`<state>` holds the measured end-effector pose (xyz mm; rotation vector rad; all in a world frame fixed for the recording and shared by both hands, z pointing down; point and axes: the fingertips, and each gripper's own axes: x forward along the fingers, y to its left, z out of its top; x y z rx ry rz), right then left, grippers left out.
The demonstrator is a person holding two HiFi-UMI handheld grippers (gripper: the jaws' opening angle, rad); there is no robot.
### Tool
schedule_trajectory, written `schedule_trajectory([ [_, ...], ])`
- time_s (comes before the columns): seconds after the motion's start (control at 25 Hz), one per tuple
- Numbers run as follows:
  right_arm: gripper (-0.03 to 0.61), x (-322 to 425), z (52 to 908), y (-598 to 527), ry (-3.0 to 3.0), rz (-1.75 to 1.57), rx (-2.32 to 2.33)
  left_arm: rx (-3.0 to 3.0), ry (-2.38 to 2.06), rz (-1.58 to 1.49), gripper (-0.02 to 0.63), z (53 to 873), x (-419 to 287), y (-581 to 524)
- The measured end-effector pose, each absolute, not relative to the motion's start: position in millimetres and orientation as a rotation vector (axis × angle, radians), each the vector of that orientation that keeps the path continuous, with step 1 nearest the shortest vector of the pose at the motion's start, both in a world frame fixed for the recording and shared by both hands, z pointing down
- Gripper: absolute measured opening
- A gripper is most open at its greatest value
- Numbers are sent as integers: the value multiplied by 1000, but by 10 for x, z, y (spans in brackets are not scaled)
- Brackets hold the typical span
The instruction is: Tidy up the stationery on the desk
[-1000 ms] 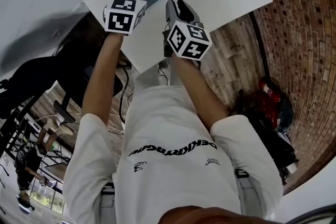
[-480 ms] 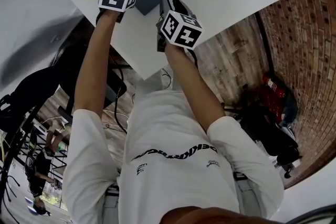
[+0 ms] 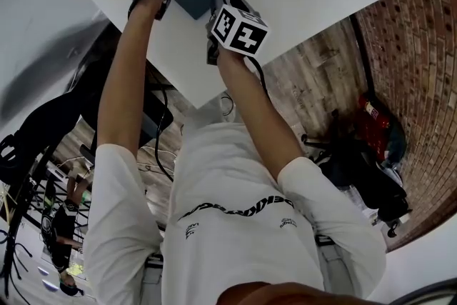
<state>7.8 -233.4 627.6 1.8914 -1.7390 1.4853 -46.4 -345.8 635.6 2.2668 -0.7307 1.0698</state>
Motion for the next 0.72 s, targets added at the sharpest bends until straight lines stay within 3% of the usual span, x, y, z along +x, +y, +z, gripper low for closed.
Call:
schedule_trajectory([
  [0.72,141,26,6516,-2323,-1694,1443,1776,2201,-498,1157,158,6516,-397,-3345],
])
